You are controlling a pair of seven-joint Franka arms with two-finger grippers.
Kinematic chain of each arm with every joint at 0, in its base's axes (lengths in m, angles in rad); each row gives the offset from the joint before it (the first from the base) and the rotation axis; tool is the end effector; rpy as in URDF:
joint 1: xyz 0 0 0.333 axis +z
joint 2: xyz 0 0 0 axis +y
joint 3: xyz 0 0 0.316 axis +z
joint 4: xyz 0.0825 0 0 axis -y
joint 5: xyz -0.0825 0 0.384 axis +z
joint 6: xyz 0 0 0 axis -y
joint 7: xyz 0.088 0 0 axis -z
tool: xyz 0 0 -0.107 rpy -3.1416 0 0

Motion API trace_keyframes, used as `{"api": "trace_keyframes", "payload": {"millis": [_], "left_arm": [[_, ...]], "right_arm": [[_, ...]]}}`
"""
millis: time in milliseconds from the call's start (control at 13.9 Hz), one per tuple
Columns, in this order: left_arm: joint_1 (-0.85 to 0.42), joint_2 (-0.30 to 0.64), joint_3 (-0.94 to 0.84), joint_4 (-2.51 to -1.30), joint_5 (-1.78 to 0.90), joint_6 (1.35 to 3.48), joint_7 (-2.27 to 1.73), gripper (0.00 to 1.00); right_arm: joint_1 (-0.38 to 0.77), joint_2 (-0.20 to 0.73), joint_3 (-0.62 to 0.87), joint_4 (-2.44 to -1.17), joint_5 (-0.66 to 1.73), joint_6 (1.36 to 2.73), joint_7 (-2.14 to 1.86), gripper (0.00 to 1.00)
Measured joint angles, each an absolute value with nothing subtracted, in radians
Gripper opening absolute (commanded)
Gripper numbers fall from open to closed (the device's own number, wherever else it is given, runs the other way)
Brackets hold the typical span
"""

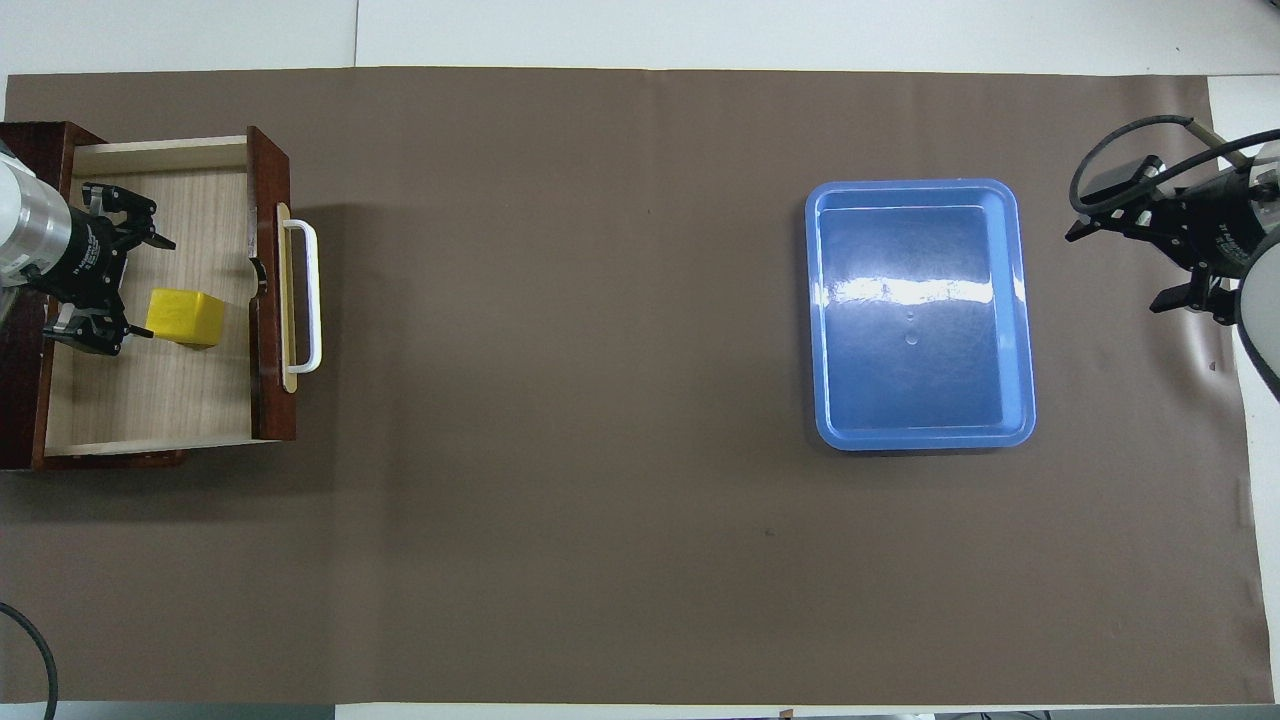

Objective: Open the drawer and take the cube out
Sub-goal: 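Grasp the yellow cube with the left gripper while the right gripper advances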

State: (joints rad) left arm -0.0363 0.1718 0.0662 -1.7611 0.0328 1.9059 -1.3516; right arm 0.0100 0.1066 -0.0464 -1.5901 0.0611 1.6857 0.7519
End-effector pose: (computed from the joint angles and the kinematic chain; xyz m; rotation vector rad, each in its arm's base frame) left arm 0.6084 0.0185 0.4623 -2.3950 -1.9556 -0.0075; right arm 0.5937 -0.0144 0.5643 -2.8515 1.1979 0.0459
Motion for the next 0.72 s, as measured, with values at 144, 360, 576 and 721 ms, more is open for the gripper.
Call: {"api": "trace_keyframes", "payload": {"millis": [144, 360, 576, 721], "left_arm": [[-0.036, 0.162, 0.066, -1.783, 0.033, 1.91, -1.373, 1.0], [-0.036, 0.153, 0.066, -1.803, 0.033, 1.911, -1.382, 1.0], [-0.036, 0.14, 0.066, -1.826, 0.033, 1.918, -1.385, 1.0], [-0.036, 0.133, 0.066, -1.839, 0.033, 1.926, -1.385, 1.0]], "right_arm": [[0.01, 0.119, -0.046, -1.583, 0.062, 1.686, 0.878, 1.0], [0.018, 0.126, -0.045, -1.584, 0.062, 1.68, 1.094, 1.0], [0.021, 0.133, -0.044, -1.589, 0.095, 1.659, 1.242, 1.0], [0.002, 0.139, -0.05, -1.591, 0.189, 1.645, 1.294, 1.0]]}}
